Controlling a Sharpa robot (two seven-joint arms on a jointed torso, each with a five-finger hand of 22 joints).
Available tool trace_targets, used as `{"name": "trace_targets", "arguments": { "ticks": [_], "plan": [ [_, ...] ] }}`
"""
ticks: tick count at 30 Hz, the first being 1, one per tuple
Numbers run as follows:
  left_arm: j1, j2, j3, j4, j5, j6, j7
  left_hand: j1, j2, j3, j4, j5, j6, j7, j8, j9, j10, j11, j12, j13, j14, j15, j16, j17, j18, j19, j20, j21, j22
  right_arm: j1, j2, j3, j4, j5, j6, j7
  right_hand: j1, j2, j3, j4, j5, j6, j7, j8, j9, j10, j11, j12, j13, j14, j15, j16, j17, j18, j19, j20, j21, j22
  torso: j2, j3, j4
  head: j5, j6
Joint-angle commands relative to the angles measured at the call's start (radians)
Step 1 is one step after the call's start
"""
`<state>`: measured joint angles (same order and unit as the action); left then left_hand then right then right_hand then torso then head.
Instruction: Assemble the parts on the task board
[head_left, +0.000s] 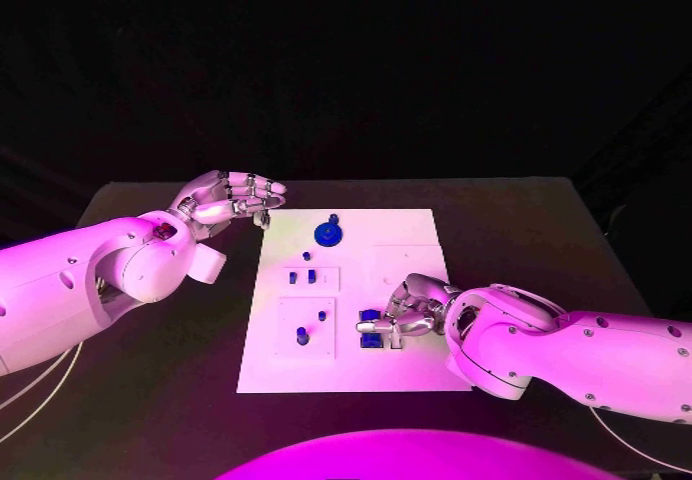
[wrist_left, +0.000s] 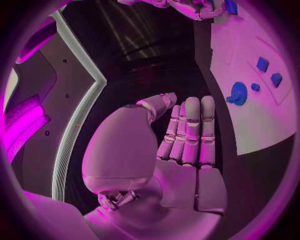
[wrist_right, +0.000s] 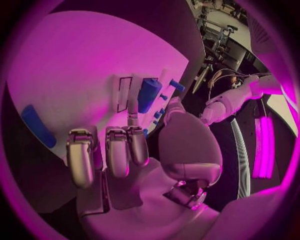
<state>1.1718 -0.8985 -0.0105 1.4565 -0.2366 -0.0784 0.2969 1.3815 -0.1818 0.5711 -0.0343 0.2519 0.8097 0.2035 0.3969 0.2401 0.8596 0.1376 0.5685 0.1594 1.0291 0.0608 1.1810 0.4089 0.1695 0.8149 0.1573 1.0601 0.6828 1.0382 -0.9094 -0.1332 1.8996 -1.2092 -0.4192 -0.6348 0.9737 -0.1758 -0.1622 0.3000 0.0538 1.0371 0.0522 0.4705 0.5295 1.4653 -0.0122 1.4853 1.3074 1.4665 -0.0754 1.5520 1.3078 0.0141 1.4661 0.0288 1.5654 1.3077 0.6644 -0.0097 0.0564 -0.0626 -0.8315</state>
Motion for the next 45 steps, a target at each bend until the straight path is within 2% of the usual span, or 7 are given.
{"name": "trace_targets", "arguments": {
  "ticks": [1, 7, 13, 15, 18, 23, 45],
  "plan": [
    [0.000, 0.002, 0.001, 0.001, 0.007, 0.013, 0.004, -0.004, 0.009, 0.004, 0.001, 0.004, -0.005, 0.001, 0.005, -0.001, -0.007, 0.002, 0.005, -0.001, -0.005, 0.001, -0.003, -0.001, 0.015, -0.005, 0.000, -0.004, -0.001, -0.001, 0.000, 0.000, -0.001, -0.045, 0.018, -0.013, -0.026, -0.016, -0.016, 0.001, -0.002, -0.007, 0.001, 0.005, 0.002, 0.050, -0.007, -0.005, 0.193, 0.097, -0.007, 0.005, 0.227, -0.014, 0.105, -0.004, 0.005, 0.263, 0.000, -0.0011, -0.0012, -0.001, 0.000],
    [0.000, 0.002, 0.001, -0.001, 0.008, 0.012, 0.004, -0.004, 0.010, 0.005, 0.002, 0.004, -0.005, 0.001, 0.005, -0.001, -0.007, 0.002, 0.005, -0.001, -0.005, 0.001, -0.003, -0.001, 0.015, -0.005, 0.000, -0.004, -0.001, -0.003, -0.009, 0.000, 0.005, -0.070, 0.019, -0.013, -0.027, -0.020, -0.018, 0.000, -0.002, -0.008, 0.001, 0.006, 0.003, 0.049, -0.006, -0.007, 0.192, 0.097, -0.007, 0.005, 0.229, -0.014, 0.105, -0.004, 0.005, 0.263, -0.001, 0.0001, -0.0004, -0.001, 0.001],
    [0.000, 0.002, 0.001, -0.001, 0.008, 0.012, 0.004, -0.004, 0.010, 0.005, 0.002, 0.004, -0.005, 0.001, 0.005, -0.001, -0.007, 0.002, 0.005, -0.001, -0.005, 0.001, -0.003, -0.001, 0.016, -0.005, 0.000, -0.004, -0.001, -0.008, -0.028, 0.000, 0.023, -0.079, 0.001, 0.030, 0.080, 0.059, 0.036, -0.004, 0.005, -0.012, 0.001, 0.017, 0.004, 0.053, -0.006, -0.002, 0.199, 0.098, -0.005, 0.006, 0.232, -0.014, 0.105, -0.003, 0.005, 0.263, -0.001, 0.0005, -0.0009, -0.001, 0.001],
    [0.000, 0.001, 0.000, -0.001, 0.008, 0.012, 0.005, -0.004, 0.010, 0.005, 0.002, 0.004, -0.005, 0.001, 0.005, -0.001, -0.007, 0.002, 0.005, -0.001, -0.005, 0.001, -0.003, -0.001, 0.016, -0.005, 0.000, -0.004, -0.001, -0.009, -0.037, 0.000, 0.032, -0.078, -0.007, 0.051, 0.155, 0.085, 0.056, -0.007, 0.015, -0.014, 0.000, 0.021, 0.002, 0.056, -0.006, 0.001, 0.202, 0.098, -0.006, 0.007, 0.234, -0.014, 0.105, -0.002, 0.005, 0.263, -0.001, 0.0008, -0.0013, -0.001, 0.003],
    [0.000, 0.002, 0.000, -0.001, 0.008, 0.012, 0.005, -0.003, 0.011, 0.006, 0.001, 0.004, -0.005, 0.001, 0.006, -0.001, -0.007, 0.002, 0.006, -0.002, -0.005, 0.001, -0.003, -0.001, 0.016, -0.005, 0.000, -0.004, -0.001, -0.011, -0.049, 0.000, 0.045, -0.076, -0.012, 0.075, 0.242, 0.071, 0.089, -0.008, 0.014, -0.014, 0.000, 0.022, -0.002, 0.058, -0.007, 0.004, 0.205, 0.099, -0.007, 0.007, 0.235, -0.014, 0.105, -0.003, 0.005, 0.263, -0.002, 0.0008, -0.0022, 0.000, 0.004],
    [0.000, 0.002, 0.000, -0.002, 0.008, 0.012, 0.005, -0.003, 0.011, 0.006, 0.001, 0.004, -0.005, 0.001, 0.006, -0.001, -0.007, 0.002, 0.006, -0.002, -0.005, 0.001, -0.003, -0.001, 0.016, -0.005, 0.000, -0.004, -0.001, -0.012, -0.071, 0.000, 0.059, -0.075, -0.016, 0.090, 0.274, 0.053, 0.115, -0.008, 0.008, -0.012, 0.000, 0.023, -0.007, 0.061, -0.007, 0.007, 0.209, 0.099, -0.006, 0.008, 0.238, -0.014, 0.105, -0.003, 0.005, 0.263, -0.002, 0.0007, -0.0024, -0.001, 0.003],
    [-0.001, 0.002, -0.001, -0.003, 0.008, 0.012, 0.005, -0.002, 0.012, 0.008, 0.000, 0.005, -0.005, 0.001, 0.007, -0.001, -0.008, 0.002, 0.007, -0.002, -0.006, 0.001, -0.003, -0.001, 0.016, -0.005, 0.000, -0.004, -0.001, -0.025, -0.042, 0.000, 0.039, -0.087, 0.021, 0.058, 0.295, 0.050, 0.129, -0.008, 0.012, -0.008, -0.001, 0.024, -0.011, 0.063, -0.008, 0.011, 0.212, 0.099, -0.007, 0.009, 0.238, -0.014, 0.105, -0.004, 0.005, 0.263, -0.001, 0.0002, 0.0004, -0.002, -0.002]
  ]
}}
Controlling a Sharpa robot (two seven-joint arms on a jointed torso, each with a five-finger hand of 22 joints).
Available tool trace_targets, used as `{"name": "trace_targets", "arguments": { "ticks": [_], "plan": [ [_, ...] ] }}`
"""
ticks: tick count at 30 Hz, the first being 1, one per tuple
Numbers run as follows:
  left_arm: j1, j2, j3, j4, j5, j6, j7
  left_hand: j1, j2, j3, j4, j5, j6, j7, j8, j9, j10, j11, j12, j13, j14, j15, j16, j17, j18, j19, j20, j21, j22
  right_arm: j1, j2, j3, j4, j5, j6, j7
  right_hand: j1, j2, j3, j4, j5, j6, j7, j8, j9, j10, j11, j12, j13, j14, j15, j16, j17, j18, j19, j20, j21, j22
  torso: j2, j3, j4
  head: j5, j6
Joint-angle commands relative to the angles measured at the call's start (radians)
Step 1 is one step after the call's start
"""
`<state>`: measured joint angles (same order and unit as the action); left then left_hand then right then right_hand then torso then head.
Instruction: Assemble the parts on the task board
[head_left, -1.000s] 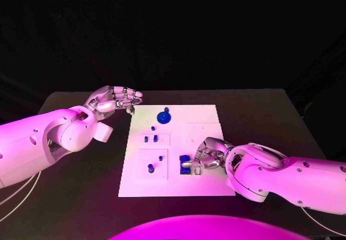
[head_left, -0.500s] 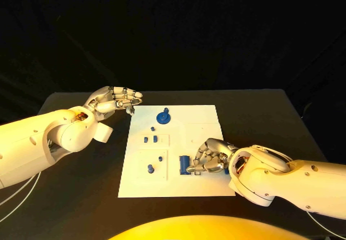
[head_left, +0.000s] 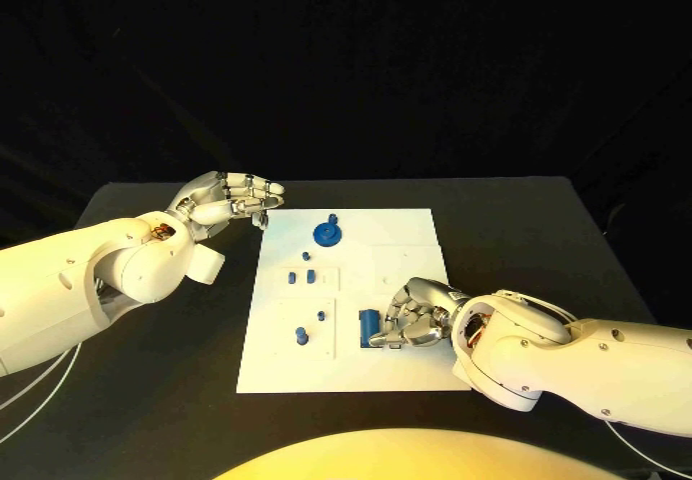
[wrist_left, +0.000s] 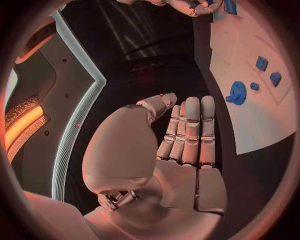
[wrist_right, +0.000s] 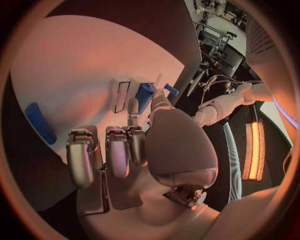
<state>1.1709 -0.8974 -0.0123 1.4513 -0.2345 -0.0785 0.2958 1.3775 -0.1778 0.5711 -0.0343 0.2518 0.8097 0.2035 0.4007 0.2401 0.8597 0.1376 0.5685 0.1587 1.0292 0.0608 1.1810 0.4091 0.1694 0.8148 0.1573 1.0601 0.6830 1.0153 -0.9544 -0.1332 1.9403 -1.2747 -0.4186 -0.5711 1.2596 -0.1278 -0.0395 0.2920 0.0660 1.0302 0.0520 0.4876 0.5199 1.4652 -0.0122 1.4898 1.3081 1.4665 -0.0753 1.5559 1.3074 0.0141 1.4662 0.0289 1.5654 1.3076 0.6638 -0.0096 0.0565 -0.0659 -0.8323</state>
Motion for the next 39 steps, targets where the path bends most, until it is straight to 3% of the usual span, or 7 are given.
{"name": "trace_targets", "arguments": {
  "ticks": [1, 17, 23, 29, 34, 37, 39],
  "plan": [
    [0.000, 0.001, 0.000, 0.002, 0.006, 0.012, 0.006, 0.002, 0.008, 0.008, 0.000, 0.005, -0.005, 0.001, 0.004, -0.001, -0.008, 0.002, 0.007, -0.001, -0.006, 0.001, -0.003, -0.002, 0.016, -0.005, 0.000, -0.004, -0.002, -0.003, 0.005, 0.000, -0.003, -0.026, 0.018, -0.009, 0.010, 0.004, 0.008, 0.000, 0.001, -0.001, -0.001, 0.007, -0.002, 0.064, -0.008, 0.007, 0.212, 0.099, -0.007, 0.005, 0.239, -0.014, 0.105, -0.004, 0.005, 0.263, 0.000, -0.0002, -0.0003, 0.001, -0.001],
    [0.000, -0.002, 0.000, 0.001, 0.007, 0.011, 0.006, 0.002, 0.009, 0.009, 0.000, 0.004, -0.005, 0.001, 0.005, -0.001, -0.009, 0.002, 0.008, -0.001, -0.006, 0.001, -0.003, -0.002, 0.016, -0.005, 0.000, -0.004, -0.001, -0.004, 0.007, 0.000, -0.011, -0.066, -0.029, -0.025, -0.001, 0.027, 0.019, 0.002, 0.028, 0.003, -0.002, 0.006, -0.009, 0.067, -0.009, 0.011, 0.215, 0.100, -0.008, 0.005, 0.240, -0.014, 0.105, -0.005, 0.005, 0.263, 0.000, 0.0005, -0.0013, 0.003, 0.000],
    [0.000, -0.003, 0.000, 0.001, 0.007, 0.011, 0.006, 0.002, 0.009, 0.009, 0.000, 0.004, -0.005, 0.001, 0.005, -0.001, -0.009, 0.002, 0.008, -0.001, -0.006, 0.001, -0.003, -0.002, 0.016, -0.005, 0.000, -0.004, -0.001, -0.004, -0.008, 0.000, 0.003, -0.058, -0.055, 0.000, -0.021, 0.016, 0.013, 0.002, 0.045, 0.002, -0.001, 0.005, -0.012, 0.064, -0.009, 0.005, 0.212, 0.099, -0.008, 0.005, 0.239, -0.014, 0.105, -0.005, 0.005, 0.263, 0.000, 0.0007, -0.0014, 0.002, 0.001],
    [0.000, -0.003, 0.000, 0.002, 0.008, 0.010, 0.006, 0.002, 0.009, 0.009, 0.000, 0.004, -0.005, 0.001, 0.005, -0.001, -0.009, 0.002, 0.008, -0.001, -0.006, 0.001, -0.003, -0.002, 0.016, -0.005, 0.000, -0.004, -0.001, 0.002, -0.063, 0.003, 0.032, -0.044, -0.092, 0.029, -0.022, 0.002, 0.015, 0.001, 0.054, -0.030, 0.010, -0.017, -0.025, 0.060, 0.000, -0.002, 0.208, 0.099, -0.002, 0.005, 0.239, -0.014, 0.105, -0.001, 0.005, 0.263, -0.001, -0.0005, -0.0018, -0.003, 0.003],
    [0.000, -0.007, 0.000, 0.008, 0.009, 0.007, 0.007, 0.000, 0.010, 0.010, 0.002, 0.004, -0.006, 0.001, 0.006, -0.002, -0.009, 0.002, 0.009, -0.001, -0.006, 0.001, -0.002, -0.002, 0.016, -0.006, 0.001, -0.004, -0.001, 0.022, -0.156, 0.004, 0.046, -0.039, -0.093, 0.046, -0.012, -0.011, 0.016, 0.001, 0.051, -0.049, 0.021, -0.035, -0.034, 0.055, 0.009, -0.010, 0.204, 0.099, 0.006, 0.004, 0.237, -0.014, 0.105, 0.005, 0.005, 0.263, -0.002, -0.0029, -0.0026, -0.017, 0.006],
    [0.000, -0.014, 0.000, 0.017, 0.010, 0.006, 0.009, 0.000, 0.010, 0.010, 0.002, 0.004, -0.006, 0.001, 0.006, -0.002, -0.009, 0.002, 0.009, -0.001, -0.006, 0.001, -0.002, -0.002, 0.016, -0.006, 0.001, -0.004, -0.001, 0.025, -0.203, 0.004, 0.051, -0.048, -0.087, 0.050, -0.007, -0.012, 0.017, 0.001, 0.049, -0.057, 0.025, -0.042, -0.038, 0.051, 0.013, -0.015, 0.201, 0.098, 0.009, 0.002, 0.233, -0.014, 0.105, 0.008, 0.005, 0.263, 0.001, -0.0009, -0.0041, -0.040, 0.008],
    [-0.001, -0.018, 0.000, 0.021, 0.012, 0.005, 0.010, 0.000, 0.010, 0.010, 0.002, 0.004, -0.006, 0.001, 0.006, -0.002, -0.009, 0.002, 0.009, -0.001, -0.006, 0.001, -0.002, -0.002, 0.016, -0.006, 0.001, -0.004, -0.001, 0.025, -0.234, 0.004, 0.052, -0.060, -0.083, 0.048, -0.005, -0.011, 0.017, 0.001, 0.048, -0.058, 0.025, -0.043, -0.038, 0.050, 0.014, -0.018, 0.199, 0.097, 0.010, 0.001, 0.230, -0.014, 0.105, 0.008, 0.005, 0.263, 0.001, 0.0000, -0.0036, -0.045, 0.008]
  ]
}}
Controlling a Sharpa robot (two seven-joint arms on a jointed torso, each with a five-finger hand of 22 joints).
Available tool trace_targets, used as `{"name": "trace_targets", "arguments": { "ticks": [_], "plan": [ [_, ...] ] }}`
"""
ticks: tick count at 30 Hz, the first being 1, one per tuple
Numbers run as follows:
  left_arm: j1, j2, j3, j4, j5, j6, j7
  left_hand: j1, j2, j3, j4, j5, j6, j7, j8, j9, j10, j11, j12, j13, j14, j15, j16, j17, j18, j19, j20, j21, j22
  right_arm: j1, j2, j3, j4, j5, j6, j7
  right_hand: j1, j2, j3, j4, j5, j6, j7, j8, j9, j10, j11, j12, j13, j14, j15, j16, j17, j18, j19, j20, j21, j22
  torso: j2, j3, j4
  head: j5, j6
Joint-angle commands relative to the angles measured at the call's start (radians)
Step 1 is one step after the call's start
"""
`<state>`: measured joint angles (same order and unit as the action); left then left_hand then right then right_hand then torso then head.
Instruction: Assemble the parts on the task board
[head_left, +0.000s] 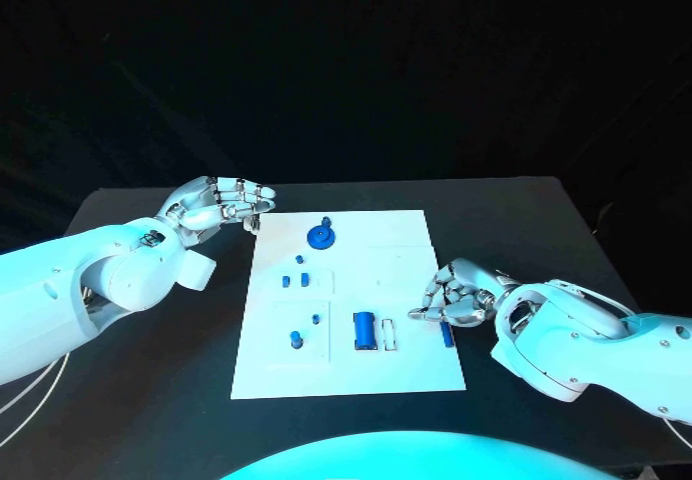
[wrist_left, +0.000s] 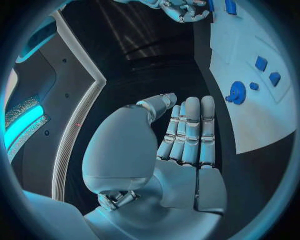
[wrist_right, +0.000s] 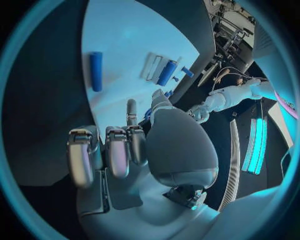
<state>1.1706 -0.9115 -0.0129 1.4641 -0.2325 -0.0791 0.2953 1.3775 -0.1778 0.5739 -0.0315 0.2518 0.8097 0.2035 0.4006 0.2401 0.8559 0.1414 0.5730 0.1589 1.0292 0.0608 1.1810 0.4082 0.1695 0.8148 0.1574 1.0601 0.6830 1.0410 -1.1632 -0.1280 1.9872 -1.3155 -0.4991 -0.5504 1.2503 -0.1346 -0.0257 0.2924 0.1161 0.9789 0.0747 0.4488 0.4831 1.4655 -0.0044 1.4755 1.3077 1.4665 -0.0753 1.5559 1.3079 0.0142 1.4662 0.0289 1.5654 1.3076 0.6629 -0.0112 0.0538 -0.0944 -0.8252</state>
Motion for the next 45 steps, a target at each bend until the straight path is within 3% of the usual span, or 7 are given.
{"name": "trace_targets", "arguments": {
  "ticks": [1, 7, 13, 23, 32, 45],
  "plan": [
    [-0.001, -0.005, 0.000, 0.009, 0.011, 0.006, 0.011, 0.000, 0.011, 0.007, -0.001, 0.004, -0.006, 0.001, 0.006, -0.002, -0.005, -0.002, 0.005, -0.002, -0.006, 0.001, -0.002, -0.001, 0.016, -0.006, 0.000, -0.004, -0.001, -0.001, -0.039, -0.002, 0.006, -0.028, -0.001, 0.025, 0.005, -0.005, 0.004, 0.000, -0.002, -0.007, 0.003, -0.005, -0.002, 0.049, 0.006, -0.005, 0.199, 0.097, 0.010, 0.000, 0.229, -0.014, 0.105, 0.008, 0.005, 0.263, 0.001, 0.0016, -0.0006, -0.020, 0.000],
    [-0.001, -0.007, 0.000, 0.011, 0.012, 0.006, 0.012, 0.000, 0.011, 0.007, -0.001, 0.004, -0.006, 0.001, 0.006, -0.002, -0.005, -0.002, 0.005, -0.002, -0.006, 0.001, -0.002, -0.001, 0.016, -0.006, 0.000, -0.004, -0.001, -0.011, -0.082, -0.004, 0.009, -0.090, 0.008, 0.012, 0.024, -0.006, 0.007, -0.001, -0.004, 0.003, 0.003, -0.005, -0.003, 0.045, 0.007, -0.011, 0.196, 0.095, 0.013, -0.003, 0.221, -0.014, 0.105, 0.012, 0.005, 0.263, 0.000, 0.0023, -0.0018, -0.024, -0.002],
    [-0.001, -0.006, 0.000, 0.013, 0.013, 0.007, 0.012, -0.002, 0.010, 0.007, 0.000, 0.004, -0.006, 0.001, 0.007, -0.002, -0.006, -0.001, 0.006, -0.002, -0.007, 0.002, -0.002, -0.001, 0.015, -0.006, 0.001, -0.004, -0.002, -0.031, -0.091, -0.006, 0.008, -0.144, 0.021, -0.018, 0.030, -0.004, 0.009, 0.000, -0.005, 0.012, 0.001, -0.003, -0.003, 0.045, 0.006, -0.011, 0.196, 0.096, 0.012, -0.001, 0.226, -0.014, 0.105, 0.012, 0.005, 0.263, 0.001, 0.0018, 0.0012, -0.030, -0.002],
    [-0.002, -0.006, -0.001, 0.012, 0.014, 0.008, 0.011, -0.002, 0.010, 0.007, 0.000, 0.004, -0.006, 0.001, 0.007, -0.002, -0.006, -0.001, 0.006, -0.002, -0.007, 0.002, -0.002, -0.001, 0.015, -0.006, 0.001, -0.004, -0.002, -0.062, -0.065, -0.007, -0.003, -0.165, 0.043, -0.043, 0.025, -0.006, 0.006, 0.002, -0.008, 0.025, -0.002, 0.003, -0.002, 0.046, 0.003, -0.010, 0.196, 0.097, 0.010, -0.001, 0.228, -0.014, 0.105, 0.012, 0.005, 0.263, 0.002, 0.0026, 0.0024, -0.030, -0.008],
    [-0.002, -0.007, -0.001, 0.012, 0.014, 0.009, 0.010, -0.002, 0.010, 0.007, 0.000, 0.004, -0.006, 0.001, 0.007, -0.002, -0.006, -0.001, 0.006, -0.002, -0.007, 0.002, -0.002, -0.001, 0.015, -0.006, 0.001, -0.004, -0.002, -0.083, -0.046, -0.008, -0.018, -0.176, 0.093, -0.064, 0.023, -0.005, 0.005, 0.001, -0.011, 0.036, -0.007, 0.008, -0.001, 0.046, 0.000, -0.011, 0.196, 0.097, 0.008, -0.001, 0.227, -0.014, 0.105, 0.011, 0.005, 0.263, 0.001, 0.0015, 0.0017, -0.030, -0.011],
    [-0.002, -0.008, -0.001, 0.010, 0.014, 0.009, 0.010, -0.002, 0.010, 0.007, 0.000, 0.004, -0.006, 0.001, 0.007, -0.002, -0.006, -0.001, 0.006, -0.002, -0.007, 0.002, -0.002, -0.001, 0.015, -0.006, 0.001, -0.004, -0.002, -0.097, -0.023, -0.008, -0.031, -0.211, 0.123, -0.084, 0.058, 0.000, 0.018, -0.003, -0.006, 0.043, -0.012, 0.012, -0.002, 0.047, -0.006, -0.011, 0.197, 0.097, 0.002, 0.000, 0.230, -0.014, 0.105, 0.006, 0.005, 0.263, 0.001, 0.0023, 0.0020, -0.028, -0.012]
  ]
}}
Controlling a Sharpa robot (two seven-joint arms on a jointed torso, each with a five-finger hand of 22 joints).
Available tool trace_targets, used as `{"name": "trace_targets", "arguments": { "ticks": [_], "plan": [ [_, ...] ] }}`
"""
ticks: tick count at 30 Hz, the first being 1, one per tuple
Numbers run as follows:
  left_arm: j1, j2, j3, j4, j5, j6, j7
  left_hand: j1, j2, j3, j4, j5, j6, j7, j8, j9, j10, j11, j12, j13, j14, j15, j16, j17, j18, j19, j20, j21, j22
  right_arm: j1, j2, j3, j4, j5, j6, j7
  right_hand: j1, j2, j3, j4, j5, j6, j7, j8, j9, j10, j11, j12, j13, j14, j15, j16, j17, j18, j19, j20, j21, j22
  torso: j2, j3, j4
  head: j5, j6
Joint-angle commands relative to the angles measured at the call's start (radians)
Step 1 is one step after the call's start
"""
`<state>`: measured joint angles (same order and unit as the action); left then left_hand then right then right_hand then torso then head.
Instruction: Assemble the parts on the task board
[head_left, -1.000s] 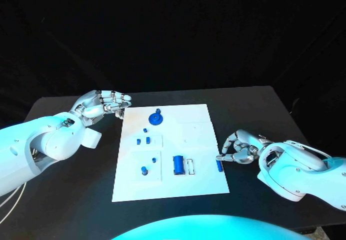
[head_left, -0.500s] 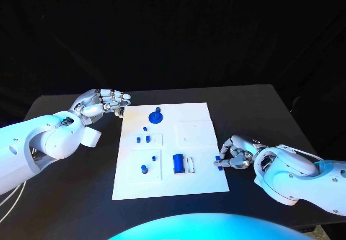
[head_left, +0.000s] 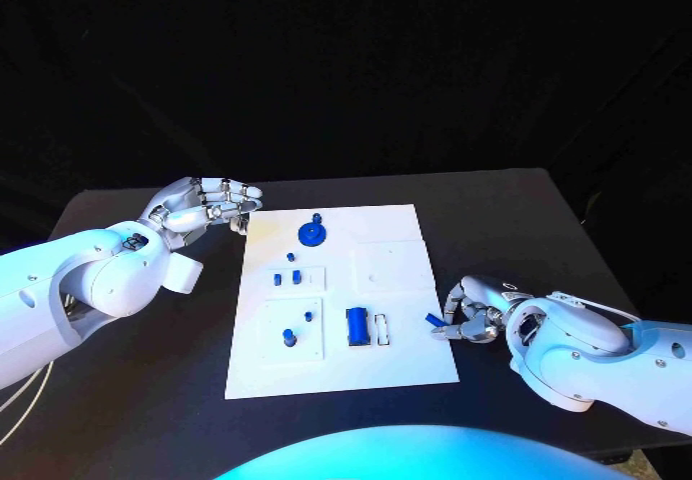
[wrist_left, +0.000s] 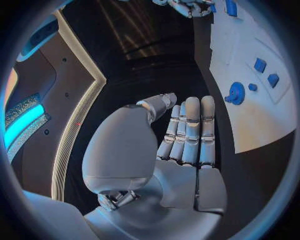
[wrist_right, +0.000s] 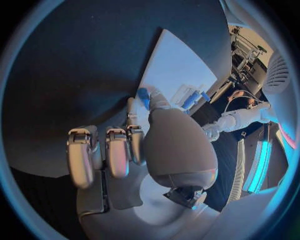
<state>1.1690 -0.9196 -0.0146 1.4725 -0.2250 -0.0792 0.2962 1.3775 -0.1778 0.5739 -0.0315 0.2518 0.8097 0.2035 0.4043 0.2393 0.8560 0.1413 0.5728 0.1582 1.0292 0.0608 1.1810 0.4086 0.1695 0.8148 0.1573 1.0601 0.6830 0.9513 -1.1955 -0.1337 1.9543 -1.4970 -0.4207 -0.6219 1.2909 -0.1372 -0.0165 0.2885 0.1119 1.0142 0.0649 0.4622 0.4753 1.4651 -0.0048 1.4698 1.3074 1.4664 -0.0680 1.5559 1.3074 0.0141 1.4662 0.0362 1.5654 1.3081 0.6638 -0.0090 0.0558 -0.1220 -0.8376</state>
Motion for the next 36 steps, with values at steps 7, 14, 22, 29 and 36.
{"name": "trace_targets", "arguments": {
  "ticks": [7, 14, 22, 29, 36],
  "plan": [
    [0.000, 0.000, 0.000, 0.001, 0.007, 0.010, 0.008, -0.004, 0.011, 0.008, 0.001, 0.004, -0.007, 0.001, 0.006, -0.001, -0.007, -0.002, 0.008, -0.001, -0.007, 0.002, -0.001, -0.001, 0.015, -0.006, 0.001, -0.004, -0.002, -0.017, 0.024, -0.002, -0.003, -0.044, 0.027, -0.020, 0.159, 0.041, 0.132, -0.005, 0.073, 0.012, -0.013, -0.015, -0.013, 0.050, -0.016, -0.004, 0.200, 0.098, -0.016, 0.001, 0.232, -0.014, 0.105, -0.012, 0.005, 0.263, 0.000, -0.0002, 0.0005, -0.001, -0.002],
    [0.000, -0.001, 0.000, -0.001, 0.007, 0.009, 0.008, -0.004, 0.011, 0.008, 0.001, 0.004, -0.007, 0.001, 0.006, -0.001, -0.007, -0.002, 0.008, -0.001, -0.007, 0.002, -0.001, -0.001, 0.015, -0.006, 0.001, -0.004, -0.002, -0.019, 0.028, -0.002, -0.001, -0.052, 0.008, -0.023, 0.179, -0.027, 0.395, -0.019, 0.162, 0.006, -0.016, 0.002, -0.004, 0.051, -0.020, -0.005, 0.202, 0.099, -0.019, 0.002, 0.236, -0.014, 0.105, -0.016, 0.005, 0.263, 0.000, -0.0006, -0.0001, 0.001, 0.000],
    [0.000, -0.001, 0.000, -0.002, 0.008, 0.008, 0.007, -0.004, 0.016, 0.012, 0.002, 0.005, -0.007, 0.001, 0.008, -0.002, -0.008, -0.002, 0.010, -0.002, -0.007, 0.002, -0.001, -0.001, 0.016, -0.006, 0.001, -0.004, -0.002, -0.007, 0.008, 0.001, 0.020, -0.055, -0.018, -0.022, 0.076, -0.061, 0.576, -0.044, 0.149, -0.013, -0.014, 0.041, 0.029, 0.056, -0.018, -0.001, 0.206, 0.099, -0.017, 0.003, 0.238, -0.014, 0.105, -0.015, 0.005, 0.263, -0.001, -0.0013, 0.0005, 0.000, 0.002],
    [0.000, 0.000, 0.000, -0.005, 0.008, 0.007, 0.006, -0.002, 0.018, 0.014, 0.001, 0.005, -0.007, 0.001, 0.008, -0.002, -0.008, -0.002, 0.011, -0.002, -0.007, 0.001, -0.001, -0.001, 0.016, -0.006, 0.001, -0.004, -0.002, 0.020, -0.007, 0.002, 0.029, -0.047, -0.014, -0.022, 0.051, -0.064, 0.605, -0.053, 0.149, -0.015, -0.014, 0.048, 0.034, 0.056, -0.018, -0.003, 0.205, 0.099, -0.017, 0.003, 0.238, -0.014, 0.105, -0.015, 0.005, 0.263, -0.001, -0.0011, 0.0006, 0.002, 0.005],
    [0.000, 0.000, -0.001, -0.008, 0.009, 0.007, 0.006, -0.001, 0.019, 0.015, 0.000, 0.005, -0.007, 0.001, 0.009, -0.002, -0.008, -0.002, 0.011, -0.002, -0.007, 0.001, -0.001, -0.001, 0.016, -0.006, 0.001, -0.003, -0.002, 0.056, -0.005, 0.003, 0.045, -0.022, -0.016, -0.021, 0.028, -0.066, 0.619, -0.054, 0.147, -0.017, -0.013, 0.050, 0.036, 0.055, -0.017, -0.005, 0.204, 0.099, -0.017, 0.003, 0.238, -0.014, 0.105, -0.014, 0.005, 0.263, -0.001, -0.0008, 0.0011, 0.008, 0.003]
  ]
}}
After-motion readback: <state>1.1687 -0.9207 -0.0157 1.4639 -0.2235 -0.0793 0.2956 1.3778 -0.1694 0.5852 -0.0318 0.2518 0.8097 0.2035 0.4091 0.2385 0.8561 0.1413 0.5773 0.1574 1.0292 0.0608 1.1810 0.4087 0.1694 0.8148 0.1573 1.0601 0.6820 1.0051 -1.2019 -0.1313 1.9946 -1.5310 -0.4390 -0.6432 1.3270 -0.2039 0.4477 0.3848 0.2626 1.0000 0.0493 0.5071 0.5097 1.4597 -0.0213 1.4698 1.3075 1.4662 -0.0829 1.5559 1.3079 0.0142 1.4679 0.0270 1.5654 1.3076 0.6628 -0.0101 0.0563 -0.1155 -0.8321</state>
